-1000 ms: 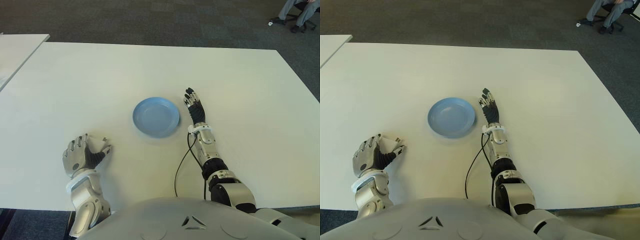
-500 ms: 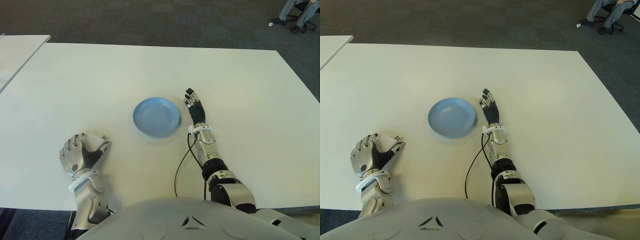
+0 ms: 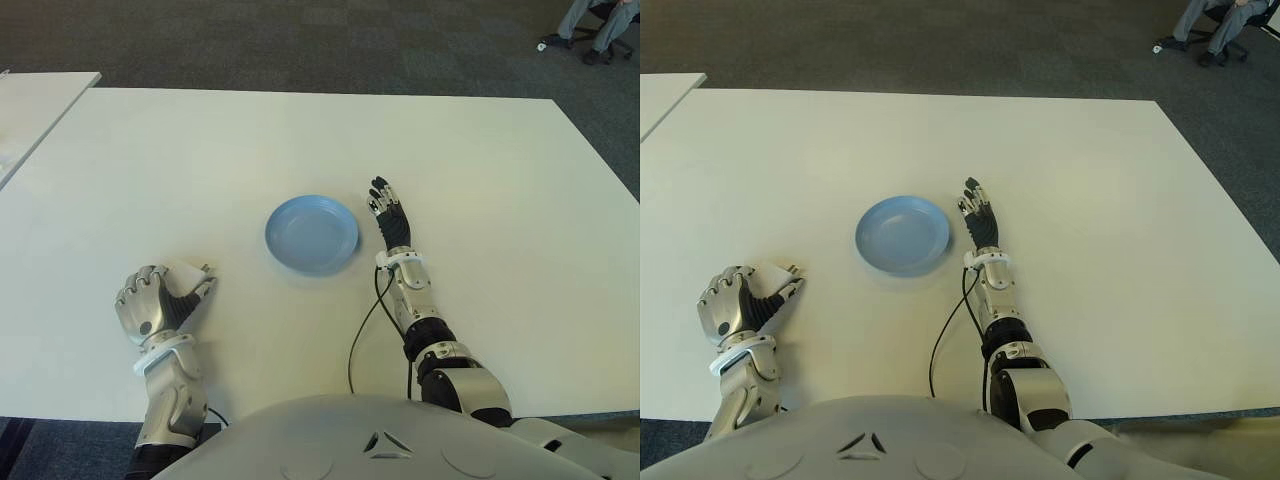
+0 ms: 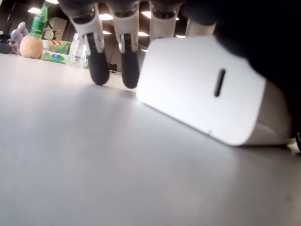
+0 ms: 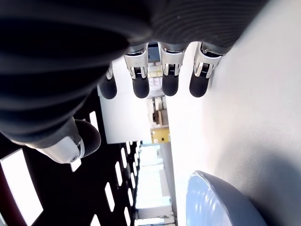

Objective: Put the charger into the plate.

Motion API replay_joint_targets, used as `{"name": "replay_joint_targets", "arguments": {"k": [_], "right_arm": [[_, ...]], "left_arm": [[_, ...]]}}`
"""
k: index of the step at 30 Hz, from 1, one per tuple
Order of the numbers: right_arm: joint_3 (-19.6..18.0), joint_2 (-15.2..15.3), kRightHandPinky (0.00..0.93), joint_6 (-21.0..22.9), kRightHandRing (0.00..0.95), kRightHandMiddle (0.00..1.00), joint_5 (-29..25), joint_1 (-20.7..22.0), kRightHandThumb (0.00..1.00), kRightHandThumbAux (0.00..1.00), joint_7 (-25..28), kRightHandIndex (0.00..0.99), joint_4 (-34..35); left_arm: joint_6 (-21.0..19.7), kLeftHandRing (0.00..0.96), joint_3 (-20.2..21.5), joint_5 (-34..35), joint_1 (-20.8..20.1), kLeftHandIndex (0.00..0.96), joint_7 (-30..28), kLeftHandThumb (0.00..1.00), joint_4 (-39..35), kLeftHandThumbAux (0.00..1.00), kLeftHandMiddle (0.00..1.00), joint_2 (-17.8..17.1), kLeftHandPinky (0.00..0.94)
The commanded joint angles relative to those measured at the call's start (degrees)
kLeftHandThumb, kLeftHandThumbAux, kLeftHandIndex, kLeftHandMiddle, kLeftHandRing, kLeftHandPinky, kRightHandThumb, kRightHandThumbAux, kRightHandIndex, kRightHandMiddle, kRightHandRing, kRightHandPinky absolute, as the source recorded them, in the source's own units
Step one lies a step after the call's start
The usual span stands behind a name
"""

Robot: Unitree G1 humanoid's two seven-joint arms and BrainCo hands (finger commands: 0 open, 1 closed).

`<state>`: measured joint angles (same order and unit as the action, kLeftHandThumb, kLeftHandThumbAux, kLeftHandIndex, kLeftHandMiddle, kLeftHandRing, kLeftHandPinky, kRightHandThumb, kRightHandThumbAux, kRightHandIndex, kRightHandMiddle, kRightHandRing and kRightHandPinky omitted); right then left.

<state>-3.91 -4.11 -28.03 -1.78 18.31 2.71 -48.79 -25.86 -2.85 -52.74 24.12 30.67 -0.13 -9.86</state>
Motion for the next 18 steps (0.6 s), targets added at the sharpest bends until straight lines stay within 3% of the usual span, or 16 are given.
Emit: {"name": "replay_joint_targets", "arguments": {"k": [1, 18], "right_arm": [[-0.38, -0.24, 0.058, 1.36, 0.034, 0.056, -0.63, -1.59, 0.0, 0.527, -0.02, 0.073, -0.97], [-0.23, -0.31, 0.054, 1.78, 0.028, 0.05, -0.85, -1.44, 0.0, 0.512, 0.6, 0.072, -1.09]], "left_arm": [[1.03, 0.835, 0.17, 3.4, 2.07, 0.444, 0.11, 0.753, 4.49, 0.692, 0.839, 0.43, 0.841], [6.6, 0.868, 2.12, 7.18, 2.7, 0.444, 5.87, 0.756, 3.48, 0.694, 0.876, 0.73, 0.861]]}}
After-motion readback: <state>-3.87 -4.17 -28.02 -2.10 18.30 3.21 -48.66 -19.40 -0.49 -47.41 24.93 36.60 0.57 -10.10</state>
